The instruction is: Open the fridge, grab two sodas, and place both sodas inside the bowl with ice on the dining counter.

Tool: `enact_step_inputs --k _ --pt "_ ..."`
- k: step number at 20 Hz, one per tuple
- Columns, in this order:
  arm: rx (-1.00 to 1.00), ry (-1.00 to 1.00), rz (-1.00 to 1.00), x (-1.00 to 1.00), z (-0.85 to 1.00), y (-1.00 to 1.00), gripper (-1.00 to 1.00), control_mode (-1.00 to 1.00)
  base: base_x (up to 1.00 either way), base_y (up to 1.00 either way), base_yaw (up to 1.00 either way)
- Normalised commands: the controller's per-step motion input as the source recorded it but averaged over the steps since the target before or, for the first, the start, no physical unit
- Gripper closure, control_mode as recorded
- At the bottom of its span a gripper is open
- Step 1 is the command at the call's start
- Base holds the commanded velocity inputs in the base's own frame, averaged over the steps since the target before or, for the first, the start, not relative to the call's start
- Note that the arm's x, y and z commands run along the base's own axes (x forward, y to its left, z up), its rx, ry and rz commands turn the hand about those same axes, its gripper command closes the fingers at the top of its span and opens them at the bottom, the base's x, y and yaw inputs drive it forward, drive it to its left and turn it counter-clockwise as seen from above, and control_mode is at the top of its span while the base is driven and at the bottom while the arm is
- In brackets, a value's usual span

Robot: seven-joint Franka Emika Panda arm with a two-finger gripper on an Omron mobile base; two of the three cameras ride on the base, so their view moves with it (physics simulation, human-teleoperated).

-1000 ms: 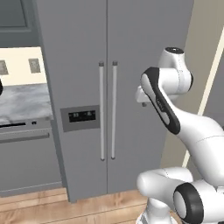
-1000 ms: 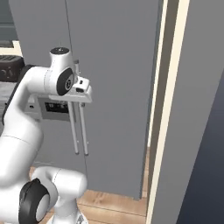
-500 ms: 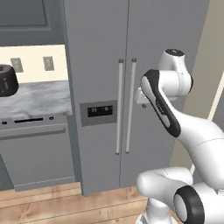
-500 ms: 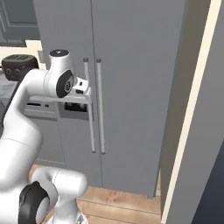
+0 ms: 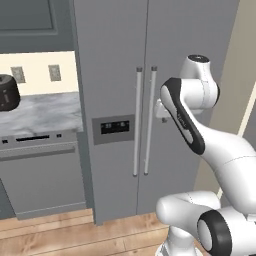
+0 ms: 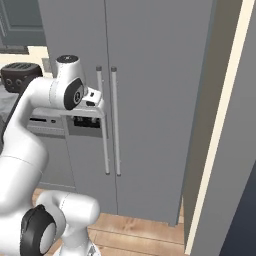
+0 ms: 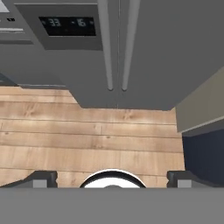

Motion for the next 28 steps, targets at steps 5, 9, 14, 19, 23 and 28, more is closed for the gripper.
enact_step_inputs --k 5,9,14,19,23,28 --pt "0.0 0.0 0.0 0.0 0.0 0.0 -1.0 1.0 0.0 0.0 -0.02" --pt "0.0 0.0 0.0 0.0 -0.03 0.0 -1.0 -1.0 0.0 0.0 0.0" --pt "0.0 -0.07 0.0 0.15 -0.33 -0.01 -1.0 -1.0 0.0 0.0 0.0" --pt "0.0 -0.19 0.0 0.48 -0.35 0.0 -1.0 -1.0 0.0 0.0 0.0" --pt "0.0 -0.2 0.0 0.49 -0.2 0.0 -1.0 -1.0 0.0 0.0 0.0" --pt "0.0 -0.12 0.0 0.54 -0.07 -0.03 -1.0 -1.0 0.0 0.0 0.0"
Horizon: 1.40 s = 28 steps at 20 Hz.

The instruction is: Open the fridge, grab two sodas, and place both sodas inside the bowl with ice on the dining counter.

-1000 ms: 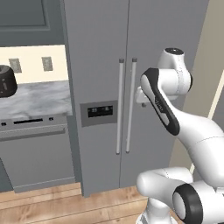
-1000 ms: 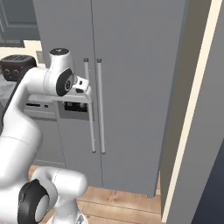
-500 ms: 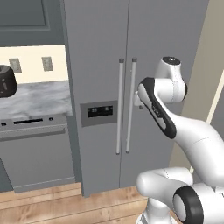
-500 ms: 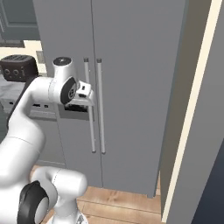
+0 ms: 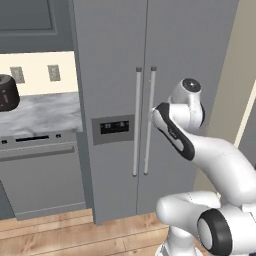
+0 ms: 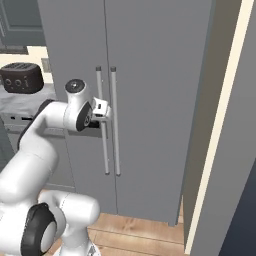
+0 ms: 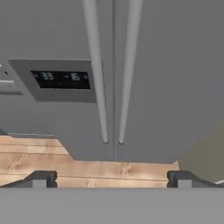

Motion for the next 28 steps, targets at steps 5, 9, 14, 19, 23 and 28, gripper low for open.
enact_step_inputs --k 5,9,14,19,23,28 --pt "0.01 -0.01 0.0 0.65 -0.02 -0.05 -1.0 -1.0 0.0 0.0 0.0" --pt "0.0 0.0 0.0 0.55 -0.14 -0.19 -1.0 -1.0 0.0 0.0 0.0" --pt "0.0 -0.02 0.0 0.42 -0.19 -0.12 -1.0 -1.0 0.0 0.0 0.0" --pt "-0.01 -0.03 0.0 0.34 -0.26 0.0 -1.0 -1.0 0.0 0.0 0.0" --pt "-0.02 -0.03 0.0 0.3 -0.24 0.01 -1.0 -1.0 0.0 0.0 0.0" --pt "0.0 0.0 0.0 0.32 -0.15 0.0 -1.0 -1.0 0.0 0.0 0.0"
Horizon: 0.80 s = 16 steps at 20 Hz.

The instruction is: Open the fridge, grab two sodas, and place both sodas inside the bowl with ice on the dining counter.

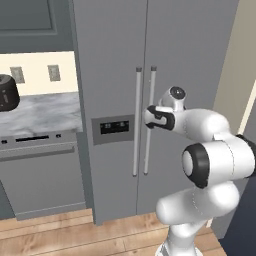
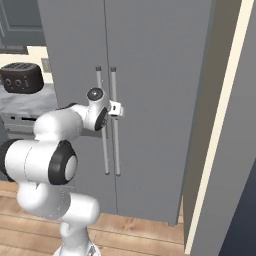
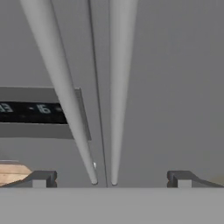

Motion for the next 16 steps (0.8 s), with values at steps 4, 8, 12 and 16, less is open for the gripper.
enact_step_inputs --k 4,8,12,16 --pt "0.0 0.0 0.0 0.37 0.0 0.02 -1.0 -1.0 0.0 0.0 0.0" --pt "0.0 0.0 0.0 0.35 0.0 0.0 -1.0 -1.0 0.0 0.0 0.0" --pt "0.0 0.0 0.0 0.29 -0.01 0.0 -1.0 -1.0 0.0 0.0 0.0" --pt "0.0 0.0 0.0 0.27 -0.08 0.0 -1.0 -1.0 0.0 0.0 0.0"
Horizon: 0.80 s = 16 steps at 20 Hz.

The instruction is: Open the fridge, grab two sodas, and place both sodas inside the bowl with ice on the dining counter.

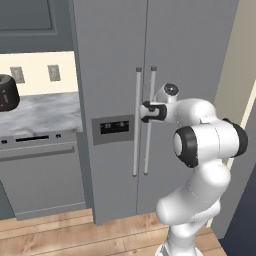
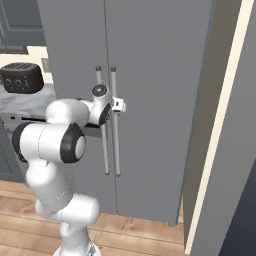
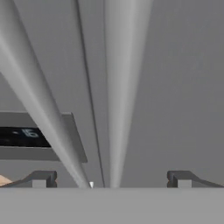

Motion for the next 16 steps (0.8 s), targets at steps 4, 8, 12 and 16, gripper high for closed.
enact_step_inputs --k 4,8,12,16 --pt "0.0 0.0 0.0 0.31 -0.12 0.0 -1.0 -1.0 0.0 0.0 0.0" --pt "0.0 -0.02 0.0 0.32 -0.12 0.0 -1.0 -1.0 0.0 0.0 0.0" --pt "0.0 -0.03 0.0 0.29 -0.14 0.0 -1.0 -1.0 0.0 0.0 0.0" --pt "0.0 -0.05 0.0 0.22 -0.21 0.0 -1.0 -1.0 0.0 0.0 0.0"
